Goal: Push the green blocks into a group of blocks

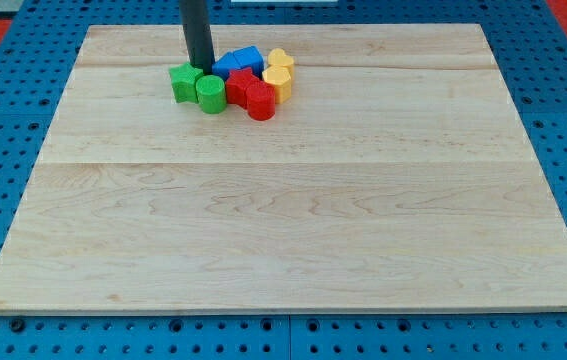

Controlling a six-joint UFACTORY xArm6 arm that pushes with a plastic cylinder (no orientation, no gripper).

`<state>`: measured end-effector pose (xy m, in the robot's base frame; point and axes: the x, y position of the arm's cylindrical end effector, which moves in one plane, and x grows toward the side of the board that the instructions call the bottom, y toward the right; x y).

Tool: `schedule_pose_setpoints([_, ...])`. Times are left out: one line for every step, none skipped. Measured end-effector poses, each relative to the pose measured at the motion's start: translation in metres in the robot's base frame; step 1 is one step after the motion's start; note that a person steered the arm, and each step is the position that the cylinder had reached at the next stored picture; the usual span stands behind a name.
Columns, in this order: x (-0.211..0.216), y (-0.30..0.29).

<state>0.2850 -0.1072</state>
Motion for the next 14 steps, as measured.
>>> schedule_pose_setpoints([-0.022, -0.039])
schedule_pose_setpoints([-0.039, -0.095])
schedule_pose_setpoints([-0.016, -0.109])
schedule_pose_setpoints([0.002, -0.097])
schedule_pose_setpoints([0.003, -0.08])
schedule_pose_setpoints([0.005, -0.048])
schedule_pose_setpoints([0.006, -0.031])
schedule_pose_setpoints([0.008, -0.022])
schedule_pose_setpoints([0.008, -0.012])
schedule_pose_setpoints([0.011, -0.004])
schedule_pose_setpoints([0.011, 0.008])
schedule_pose_setpoints([0.011, 0.001])
schedule_pose_setpoints([0.011, -0.058])
schedule_pose_setpoints([0.041, -0.08])
